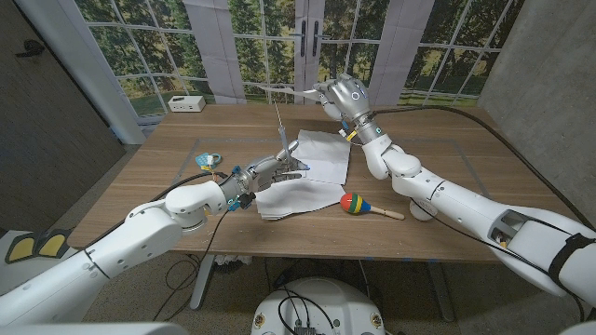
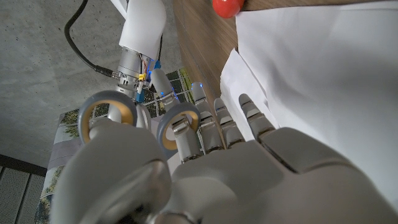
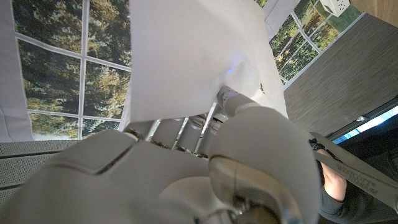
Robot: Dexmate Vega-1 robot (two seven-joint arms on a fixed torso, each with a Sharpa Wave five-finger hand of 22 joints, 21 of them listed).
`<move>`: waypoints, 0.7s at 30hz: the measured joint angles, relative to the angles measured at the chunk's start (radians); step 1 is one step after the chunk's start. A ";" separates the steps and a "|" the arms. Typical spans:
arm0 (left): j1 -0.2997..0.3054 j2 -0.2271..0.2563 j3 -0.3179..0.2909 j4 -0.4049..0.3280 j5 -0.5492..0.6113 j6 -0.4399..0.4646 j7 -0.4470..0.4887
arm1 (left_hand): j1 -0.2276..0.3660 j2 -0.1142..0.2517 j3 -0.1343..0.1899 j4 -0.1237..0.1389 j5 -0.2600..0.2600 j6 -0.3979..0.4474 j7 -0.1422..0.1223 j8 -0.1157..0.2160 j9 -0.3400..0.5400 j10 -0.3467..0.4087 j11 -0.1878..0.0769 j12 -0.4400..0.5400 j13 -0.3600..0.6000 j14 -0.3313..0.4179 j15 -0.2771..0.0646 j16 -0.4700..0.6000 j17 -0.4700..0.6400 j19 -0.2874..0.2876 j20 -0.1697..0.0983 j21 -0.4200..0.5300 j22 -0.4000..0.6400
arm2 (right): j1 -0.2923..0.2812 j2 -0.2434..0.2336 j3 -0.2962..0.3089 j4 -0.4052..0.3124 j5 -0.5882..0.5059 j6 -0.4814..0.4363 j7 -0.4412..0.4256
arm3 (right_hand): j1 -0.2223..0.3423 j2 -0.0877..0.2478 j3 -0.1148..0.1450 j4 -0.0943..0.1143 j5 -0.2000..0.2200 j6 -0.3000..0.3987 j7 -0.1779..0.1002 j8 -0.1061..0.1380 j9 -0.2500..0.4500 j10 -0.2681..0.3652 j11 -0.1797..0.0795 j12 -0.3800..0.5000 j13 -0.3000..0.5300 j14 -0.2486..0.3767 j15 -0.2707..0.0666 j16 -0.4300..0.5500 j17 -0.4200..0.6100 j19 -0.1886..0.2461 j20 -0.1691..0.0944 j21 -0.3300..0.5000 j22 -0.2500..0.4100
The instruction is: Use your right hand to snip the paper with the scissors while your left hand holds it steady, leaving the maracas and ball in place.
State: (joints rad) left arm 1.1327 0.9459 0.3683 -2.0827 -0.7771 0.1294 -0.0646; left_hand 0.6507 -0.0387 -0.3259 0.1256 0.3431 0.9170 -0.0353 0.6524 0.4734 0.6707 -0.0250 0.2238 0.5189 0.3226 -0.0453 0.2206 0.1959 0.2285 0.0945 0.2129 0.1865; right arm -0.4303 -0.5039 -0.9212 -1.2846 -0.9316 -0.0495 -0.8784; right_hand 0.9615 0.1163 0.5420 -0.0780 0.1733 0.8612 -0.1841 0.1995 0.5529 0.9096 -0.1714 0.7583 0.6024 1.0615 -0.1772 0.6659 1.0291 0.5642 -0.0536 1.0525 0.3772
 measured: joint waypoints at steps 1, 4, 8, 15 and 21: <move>0.000 0.000 0.000 0.000 0.000 0.000 0.000 | 0.000 0.000 0.000 0.000 0.000 0.000 0.000 0.000 -0.001 0.000 0.000 0.000 0.000 0.001 -0.001 0.000 0.000 0.000 0.000 0.000 0.000 | 0.003 0.002 -0.003 0.009 0.000 0.000 0.000 | 0.000 0.000 -0.001 -0.001 0.000 0.000 0.000 0.000 -0.002 0.000 0.000 0.002 0.002 0.004 -0.003 0.000 0.001 0.000 0.000 0.004 -0.001; -0.002 0.000 0.000 0.002 -0.001 0.002 -0.001 | 0.000 0.000 0.000 0.000 0.000 0.000 0.000 0.000 0.002 0.000 0.000 0.000 0.000 0.001 -0.001 0.000 0.000 0.000 0.000 0.000 0.000 | 0.010 0.007 -0.011 0.030 -0.006 0.008 -0.049 | 0.001 0.001 -0.005 -0.005 0.000 0.005 -0.005 -0.004 -0.011 0.000 0.000 0.006 0.011 0.005 -0.005 0.000 0.005 0.000 0.000 0.009 -0.002; -0.003 0.000 0.001 0.002 -0.003 0.004 -0.001 | 0.000 0.000 0.000 0.000 0.000 0.000 0.000 0.000 0.002 0.000 0.000 0.000 0.000 0.001 -0.001 0.000 0.000 0.000 0.000 0.000 0.000 | 0.026 0.014 -0.028 0.070 -0.011 0.012 -0.093 | 0.008 0.002 -0.006 -0.015 0.000 0.005 -0.005 -0.008 -0.021 0.000 0.000 0.011 0.023 0.005 -0.005 0.004 0.017 -0.010 0.001 0.018 -0.006; -0.003 0.000 0.001 0.003 -0.004 0.006 -0.001 | 0.000 0.000 0.000 0.000 0.000 0.000 0.000 0.000 0.002 0.000 0.000 0.000 0.003 0.001 -0.001 0.000 0.000 0.000 0.000 0.000 0.000 | 0.053 0.018 -0.058 0.124 -0.017 0.017 -0.132 | 0.019 0.001 -0.023 -0.031 0.000 0.011 0.000 -0.011 -0.042 0.000 0.000 0.026 0.054 0.005 -0.005 0.023 0.059 -0.042 0.006 0.036 -0.008; -0.003 0.000 0.001 0.003 -0.005 0.008 0.002 | 0.000 0.000 0.000 0.000 0.000 0.000 0.000 0.000 0.002 0.000 0.000 0.000 0.001 0.001 -0.001 0.000 0.000 0.000 0.000 0.000 0.000 | 0.075 0.015 -0.081 0.166 -0.018 0.018 -0.141 | 0.029 0.010 -0.030 -0.038 0.000 0.007 -0.004 -0.011 -0.064 -0.025 0.006 0.041 0.093 -0.011 -0.005 0.037 0.112 -0.068 0.008 0.059 -0.012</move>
State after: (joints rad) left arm 1.1295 0.9460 0.3696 -2.0799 -0.7823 0.1372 -0.0630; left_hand 0.6506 -0.0387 -0.3258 0.1255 0.3431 0.9170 -0.0354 0.6520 0.4754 0.6707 -0.0250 0.2238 0.5195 0.3237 -0.0464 0.2207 0.1959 0.2284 0.0945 0.2129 0.1865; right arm -0.3550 -0.4890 -1.0025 -1.1191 -0.9501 -0.0317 -1.0189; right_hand 0.9901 0.1267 0.5117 -0.1162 0.1731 0.8679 -0.1882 0.1881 0.4887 0.8849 -0.1658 0.7989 0.6950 1.0506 -0.1821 0.7028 1.1413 0.4960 -0.0461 1.1119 0.3652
